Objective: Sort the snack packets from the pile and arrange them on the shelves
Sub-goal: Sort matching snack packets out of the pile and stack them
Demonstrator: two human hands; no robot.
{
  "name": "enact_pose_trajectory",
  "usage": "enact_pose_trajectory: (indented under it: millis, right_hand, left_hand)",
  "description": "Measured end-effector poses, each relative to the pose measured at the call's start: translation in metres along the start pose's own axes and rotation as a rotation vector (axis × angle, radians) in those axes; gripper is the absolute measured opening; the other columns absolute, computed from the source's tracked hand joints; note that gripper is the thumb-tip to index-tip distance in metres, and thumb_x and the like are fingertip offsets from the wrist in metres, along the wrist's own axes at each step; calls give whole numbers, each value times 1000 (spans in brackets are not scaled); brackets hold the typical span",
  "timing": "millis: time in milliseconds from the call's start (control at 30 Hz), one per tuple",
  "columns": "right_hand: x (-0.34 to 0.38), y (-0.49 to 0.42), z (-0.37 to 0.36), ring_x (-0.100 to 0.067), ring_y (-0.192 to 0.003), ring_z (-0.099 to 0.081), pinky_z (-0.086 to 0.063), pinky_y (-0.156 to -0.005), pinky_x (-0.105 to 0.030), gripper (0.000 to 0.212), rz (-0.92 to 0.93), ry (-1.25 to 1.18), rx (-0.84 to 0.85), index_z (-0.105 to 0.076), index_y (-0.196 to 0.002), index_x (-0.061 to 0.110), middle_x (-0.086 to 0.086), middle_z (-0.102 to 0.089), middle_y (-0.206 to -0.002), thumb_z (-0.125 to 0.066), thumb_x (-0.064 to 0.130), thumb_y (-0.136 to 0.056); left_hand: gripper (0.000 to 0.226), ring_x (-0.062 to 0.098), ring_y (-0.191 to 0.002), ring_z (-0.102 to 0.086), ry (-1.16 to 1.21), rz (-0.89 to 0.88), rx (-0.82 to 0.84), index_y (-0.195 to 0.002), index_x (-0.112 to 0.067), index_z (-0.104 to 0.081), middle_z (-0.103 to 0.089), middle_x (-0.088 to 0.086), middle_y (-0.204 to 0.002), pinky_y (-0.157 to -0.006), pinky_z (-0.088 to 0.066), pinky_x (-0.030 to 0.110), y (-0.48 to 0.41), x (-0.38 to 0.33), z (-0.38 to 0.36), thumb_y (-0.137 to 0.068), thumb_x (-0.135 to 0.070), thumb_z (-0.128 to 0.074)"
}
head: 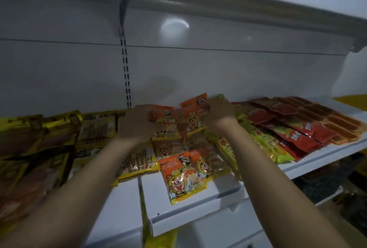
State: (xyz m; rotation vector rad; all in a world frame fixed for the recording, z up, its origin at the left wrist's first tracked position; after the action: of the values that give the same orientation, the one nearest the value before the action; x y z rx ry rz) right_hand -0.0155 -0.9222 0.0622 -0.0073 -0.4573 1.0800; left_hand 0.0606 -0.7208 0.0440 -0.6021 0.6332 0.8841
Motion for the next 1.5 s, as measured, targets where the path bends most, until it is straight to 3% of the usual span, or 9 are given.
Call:
enact_pose_trajectory:
  millis: [200, 333, 433, 533, 633, 800, 1167, 1367, 1500]
  right_hand:
    - [1, -44, -8, -25, -114, -59, -52, -88, -32, 35, 185, 20, 94, -63, -127, 10, -9, -60, -129, -52, 7, -94]
    - [11, -86, -23, -15, -72, -61, -45, -54, -21, 24, 270, 20, 234, -70, -99, 18, 1, -69, -99, -59, 2, -86]
    - [12, -112, -52, -23, -76, -64, -45, -56, -27, 11, 312, 60, 304, -63, -72, 5, -11, -68, -119, -60, 4, -82]
    - [10, -125, -72, -25, -93, -63, -54, -77, -33, 16, 332, 108, 348, -67, -101, 5, -10, -66, -113, -64, 13, -87]
    - [9, -122, -82, -25, -83, -58, -48, -72, -31, 20, 364, 224, 404, -62, -91, 9, -8, -60, -92, -67, 28, -87]
    - [17, -112, -90, -26, -97, -58, -51, -90, -39, 30, 508, 317, 394, -64, -116, 10, -9, -62, -112, -61, 25, -90]
    - [25, -100, -99, -24, -87, -57, -50, -81, -33, 26, 579, 397, 467, -66, -113, 11, -10, -65, -113, -56, 24, -93]
    - [52, -76, -53, -29, -135, -39, -28, -111, -42, 56, 591, 298, 348, -39, -149, 25, -6, -41, -151, -54, 25, -95]
    - [100, -40, -29, -31, -139, -32, -23, -113, -45, 68, 671, 180, 292, -27, -153, 28, -7, -35, -155, -61, 31, -94]
  left_hand:
    - [38, 11, -101, -56, -191, 101, 2, -123, -27, -64, -58, -9, -123, -71, -37, 14, -9, -13, -27, -86, -22, -74]
    - [41, 19, -114, -59, -387, 164, 65, -127, -22, -62, -63, 2, -126, -85, -43, 22, -18, -15, -44, -87, -19, -69]
    - [44, 23, -116, -59, -511, 252, 96, -131, -26, -59, -61, 4, -129, -96, -50, 34, -19, -11, -54, -88, -29, -66]
    - [53, 30, -136, -39, -753, 312, 122, -140, -35, -50, -45, 3, -146, -113, -31, 46, -15, -8, -61, -90, -51, -59]
    - [55, 30, -146, -21, -816, 291, 137, -146, -43, -37, -34, 1, -155, -119, -11, 53, -11, -11, -64, -94, -54, -53]
    - [47, 29, -148, -15, -792, 302, 187, -147, -45, -32, -33, -1, -157, -120, 2, 55, -5, -11, -70, -101, -46, -40]
    - [51, 27, -144, -29, -802, 329, 247, -150, -40, -26, -44, 1, -151, -119, 2, 56, 0, -13, -73, -103, -28, -43]
    - [46, 24, -146, -22, -852, 215, 155, -147, -41, -34, -32, -3, -157, -118, -7, 53, 6, -17, -49, -101, -39, -42]
    - [52, 22, -145, -24, -845, 205, -6, -147, -39, -36, -34, -6, -156, -117, -11, 50, 40, -7, -5, -97, -51, -43]
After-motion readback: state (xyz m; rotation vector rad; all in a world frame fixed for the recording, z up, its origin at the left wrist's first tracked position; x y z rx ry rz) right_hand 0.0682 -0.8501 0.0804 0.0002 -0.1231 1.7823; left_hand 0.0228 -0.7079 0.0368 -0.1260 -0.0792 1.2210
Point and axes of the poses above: each hand's wrist, its own y-axis away from the middle knuckle, its own z-axis out of the back of the hand, x = y × z, the point moved 5 cm from there along -y, towards the middle knuckle
